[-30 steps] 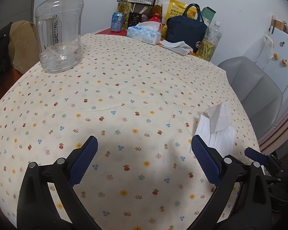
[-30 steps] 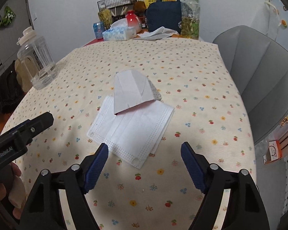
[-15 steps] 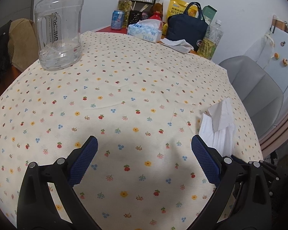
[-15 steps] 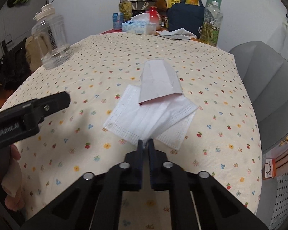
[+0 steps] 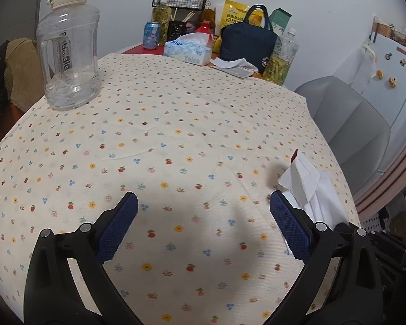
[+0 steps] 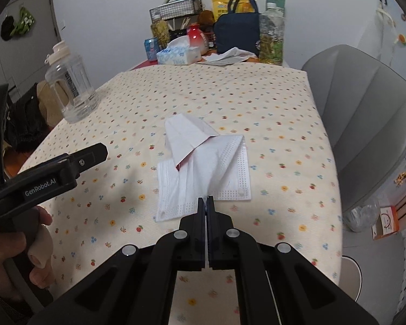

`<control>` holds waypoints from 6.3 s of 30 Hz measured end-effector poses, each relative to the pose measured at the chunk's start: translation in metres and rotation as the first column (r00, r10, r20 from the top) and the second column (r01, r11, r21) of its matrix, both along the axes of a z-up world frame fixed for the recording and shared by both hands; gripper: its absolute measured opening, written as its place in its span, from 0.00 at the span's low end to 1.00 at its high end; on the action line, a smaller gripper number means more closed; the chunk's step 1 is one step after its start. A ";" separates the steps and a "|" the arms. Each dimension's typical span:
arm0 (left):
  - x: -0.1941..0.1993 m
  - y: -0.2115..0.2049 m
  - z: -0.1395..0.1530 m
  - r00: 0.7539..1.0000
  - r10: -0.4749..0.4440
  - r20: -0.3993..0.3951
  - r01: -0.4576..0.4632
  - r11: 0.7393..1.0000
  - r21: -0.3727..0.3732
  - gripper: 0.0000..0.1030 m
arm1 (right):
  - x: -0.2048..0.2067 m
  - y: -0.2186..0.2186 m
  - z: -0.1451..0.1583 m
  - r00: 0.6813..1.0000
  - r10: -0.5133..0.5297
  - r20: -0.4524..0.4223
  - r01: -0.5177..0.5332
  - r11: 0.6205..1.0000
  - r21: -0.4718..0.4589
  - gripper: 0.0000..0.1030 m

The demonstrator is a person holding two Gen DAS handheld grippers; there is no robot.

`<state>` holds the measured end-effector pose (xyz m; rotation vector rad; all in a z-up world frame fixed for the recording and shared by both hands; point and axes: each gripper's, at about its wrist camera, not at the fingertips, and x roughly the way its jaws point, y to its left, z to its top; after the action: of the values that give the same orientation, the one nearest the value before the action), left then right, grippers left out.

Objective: Collect trash

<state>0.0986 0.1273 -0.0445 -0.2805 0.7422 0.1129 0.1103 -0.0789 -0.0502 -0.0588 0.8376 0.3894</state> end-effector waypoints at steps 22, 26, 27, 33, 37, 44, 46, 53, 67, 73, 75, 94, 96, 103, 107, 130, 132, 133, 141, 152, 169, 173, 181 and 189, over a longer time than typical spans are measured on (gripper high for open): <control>0.029 -0.074 0.003 0.990 -0.139 0.000 0.139 0.990 0.019 0.93 | -0.011 -0.042 -0.003 0.999 0.029 -0.039 -0.026 0.996 0.087 0.02; 0.038 -0.095 0.003 0.983 -0.183 0.001 0.183 0.983 0.018 0.88 | -0.006 -0.060 -0.008 0.998 -0.014 -0.055 0.018 0.996 0.084 0.02; 0.040 -0.101 0.003 0.981 -0.195 0.002 0.194 0.981 0.021 0.87 | -0.005 -0.065 -0.010 0.998 -0.024 -0.062 0.029 0.996 0.086 0.02; 0.055 -0.127 -0.002 0.972 -0.232 -0.020 0.233 0.971 0.046 0.85 | 0.001 -0.083 -0.017 0.995 -0.051 -0.082 0.059 0.994 0.095 0.02; 0.066 -0.130 -0.008 0.975 -0.218 -0.039 0.220 0.975 0.042 0.79 | 0.007 -0.095 -0.022 0.994 -0.068 -0.090 0.077 0.992 0.103 0.02; 0.083 -0.138 -0.019 0.974 -0.208 -0.086 0.213 0.975 0.056 0.35 | 0.016 -0.111 -0.027 0.990 -0.095 -0.102 0.107 0.987 0.118 0.02; 0.086 -0.138 -0.023 0.975 -0.192 -0.113 0.200 0.978 0.065 0.13 | 0.018 -0.114 -0.028 0.989 -0.103 -0.103 0.115 0.986 0.119 0.02; 0.076 -0.134 -0.016 0.980 -0.165 -0.107 0.176 0.980 0.098 0.04 | 0.017 -0.114 -0.021 0.989 -0.116 -0.087 0.126 0.986 0.109 0.02; 0.038 -0.104 0.021 0.992 -0.126 -0.016 0.127 0.987 0.097 0.04 | -0.014 -0.098 0.018 0.993 -0.116 0.013 0.114 0.991 0.076 0.02; 0.030 -0.110 0.031 0.990 -0.143 0.008 0.142 0.985 0.096 0.04 | -0.025 -0.107 0.033 0.989 -0.139 0.046 0.136 0.988 0.071 0.02; 0.028 -0.116 0.033 0.988 -0.153 0.014 0.151 0.984 0.096 0.04 | -0.027 -0.112 0.036 0.987 -0.149 0.053 0.145 0.987 0.070 0.02; 0.032 -0.210 0.033 0.951 -0.309 0.012 0.305 0.945 0.118 0.04 | -0.050 -0.193 0.046 0.951 -0.298 0.080 0.292 0.953 0.077 0.02; 0.033 -0.222 0.032 0.945 -0.327 0.006 0.324 0.938 0.124 0.04 | -0.051 -0.202 0.043 0.947 -0.313 0.074 0.307 0.948 0.081 0.02; 0.039 -0.259 0.022 0.926 -0.378 -0.026 0.377 0.915 0.143 0.04 | -0.053 -0.236 0.027 0.929 -0.369 0.040 0.363 0.926 0.098 0.02; 0.042 -0.278 0.018 0.915 -0.402 -0.041 0.404 0.902 0.154 0.04 | -0.054 -0.253 0.018 0.917 -0.397 0.021 0.393 0.913 0.107 0.02; 0.066 -0.393 -0.030 0.820 -0.546 -0.172 0.571 0.800 0.184 0.04 | -0.048 -0.355 -0.043 0.827 -0.552 -0.109 0.562 0.815 0.138 0.03; 0.067 -0.400 -0.034 0.814 -0.551 -0.183 0.579 0.794 0.186 0.04 | -0.046 -0.362 -0.053 0.817 -0.561 -0.134 0.576 0.806 0.136 0.03; 0.067 -0.402 -0.036 0.812 -0.552 -0.188 0.581 0.792 0.188 0.04 | -0.045 -0.364 -0.057 0.812 -0.565 -0.145 0.582 0.802 0.135 0.06; 0.068 -0.417 -0.046 0.800 -0.557 -0.221 0.597 0.777 0.201 0.04 | -0.050 -0.386 -0.077 0.757 -0.626 -0.191 0.652 0.745 0.142 0.52; 0.060 -0.453 -0.053 0.751 -0.613 -0.247 0.658 0.728 0.194 0.04 | -0.070 -0.421 -0.070 0.710 -0.685 -0.163 0.704 0.693 0.157 0.57; 0.053 -0.445 -0.034 0.727 -0.655 -0.204 0.684 0.716 0.140 0.82 | -0.076 -0.421 -0.050 0.700 -0.704 -0.118 0.713 0.683 0.160 0.63; 0.057 -0.425 -0.024 0.763 -0.620 -0.184 0.645 0.750 0.146 0.85 | -0.072 -0.408 -0.042 0.714 -0.693 -0.104 0.700 0.699 0.146 0.66; 0.052 -0.371 0.003 0.833 -0.544 -0.104 0.554 0.820 0.146 0.93 | -0.066 -0.359 -0.011 0.761 -0.648 -0.029 0.647 0.754 0.112 0.78; 0.041 -0.310 0.030 0.882 -0.470 -0.038 0.470 0.873 0.129 0.94 | -0.067 -0.303 0.023 0.801 -0.596 0.052 0.591 0.802 0.092 0.93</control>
<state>0.1398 -0.1830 -0.0149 0.0363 0.7867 -0.3002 0.0431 -0.3814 -0.0273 0.2545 0.7193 -0.1818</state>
